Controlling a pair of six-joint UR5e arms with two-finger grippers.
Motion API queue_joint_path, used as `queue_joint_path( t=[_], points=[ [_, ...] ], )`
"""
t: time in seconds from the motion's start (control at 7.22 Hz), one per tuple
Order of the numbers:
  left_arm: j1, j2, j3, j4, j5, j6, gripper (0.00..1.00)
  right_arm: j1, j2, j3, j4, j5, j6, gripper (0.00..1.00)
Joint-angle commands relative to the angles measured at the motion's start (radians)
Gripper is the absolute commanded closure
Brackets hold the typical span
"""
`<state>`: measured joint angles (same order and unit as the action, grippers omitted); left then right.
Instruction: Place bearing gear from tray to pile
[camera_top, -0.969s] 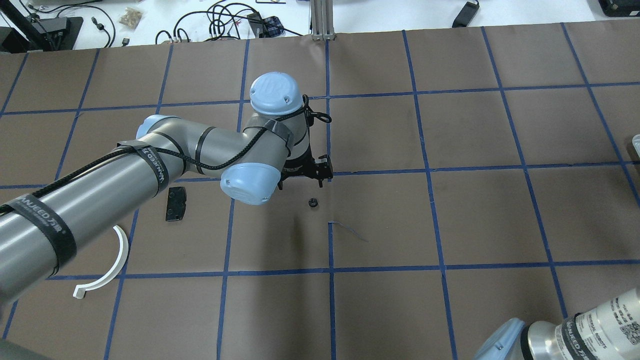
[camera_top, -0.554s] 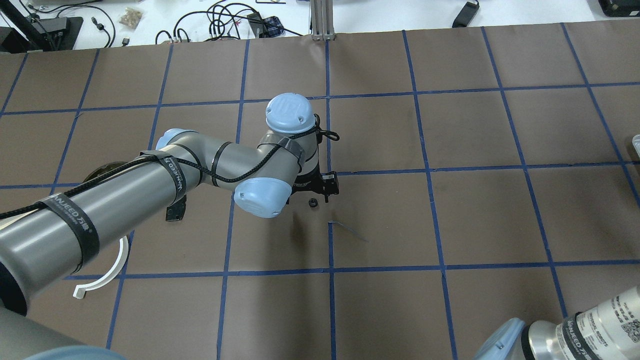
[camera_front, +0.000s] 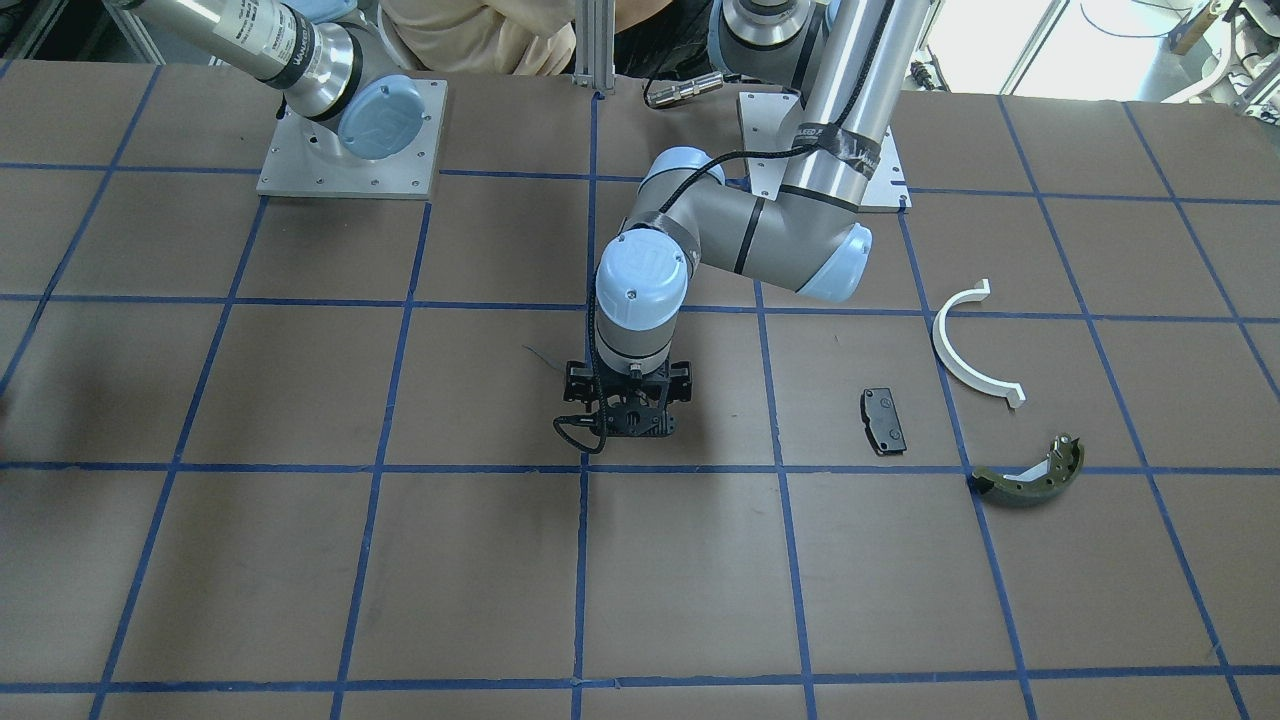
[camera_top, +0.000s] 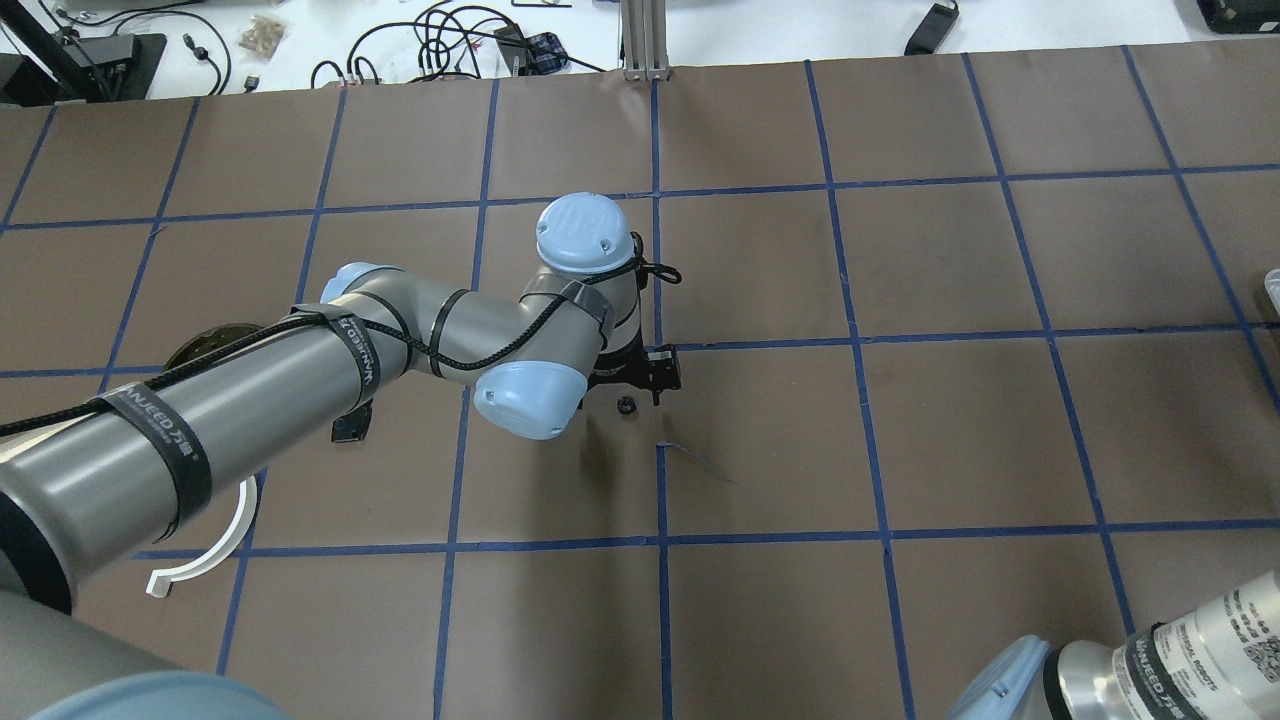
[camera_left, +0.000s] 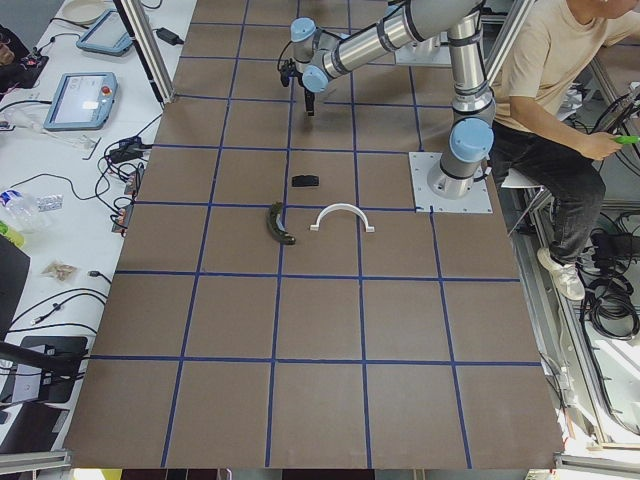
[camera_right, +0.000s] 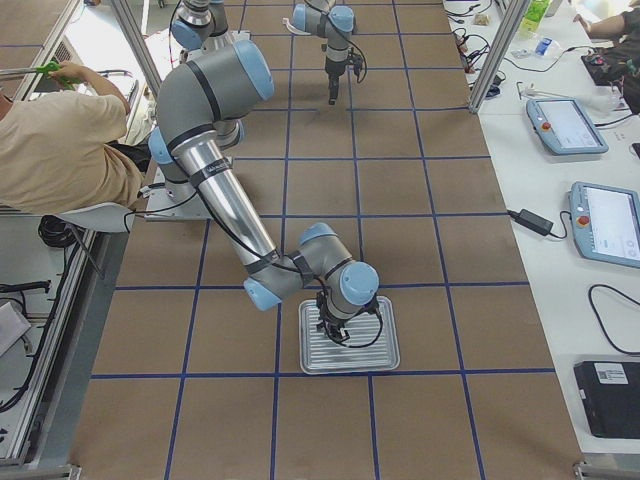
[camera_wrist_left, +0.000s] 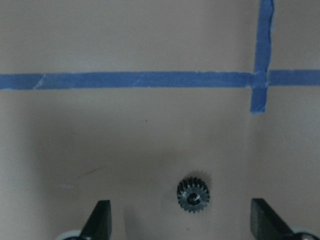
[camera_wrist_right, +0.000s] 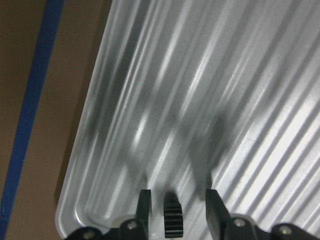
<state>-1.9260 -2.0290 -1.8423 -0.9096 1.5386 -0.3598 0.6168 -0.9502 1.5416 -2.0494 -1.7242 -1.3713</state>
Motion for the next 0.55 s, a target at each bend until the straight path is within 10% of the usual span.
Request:
queue_joint_path(
  t=[0.0,0.14,0.28,0.42],
  points=[
    [-0.005,-0.01,0.0,0.014,0.0,-0.001,0.03,0.0,0.001,0.0,0.002,-0.002,0.001,0.85],
    [-0.005,-0.01,0.001,0.017,0.0,0.016,0.17,-0.002,-0.001,0.0,0.006,-0.017,0.001,1.0],
    [-0.005,-0.01,0.001,0.02,0.0,0.034,0.79,-0.002,-0.004,-0.001,0.009,-0.037,0.001,1.0],
    [-0.005,-0.01,0.0,0.02,0.0,0.033,0.94,-0.002,-0.007,-0.008,0.017,-0.038,0.001,1.0]
  ],
)
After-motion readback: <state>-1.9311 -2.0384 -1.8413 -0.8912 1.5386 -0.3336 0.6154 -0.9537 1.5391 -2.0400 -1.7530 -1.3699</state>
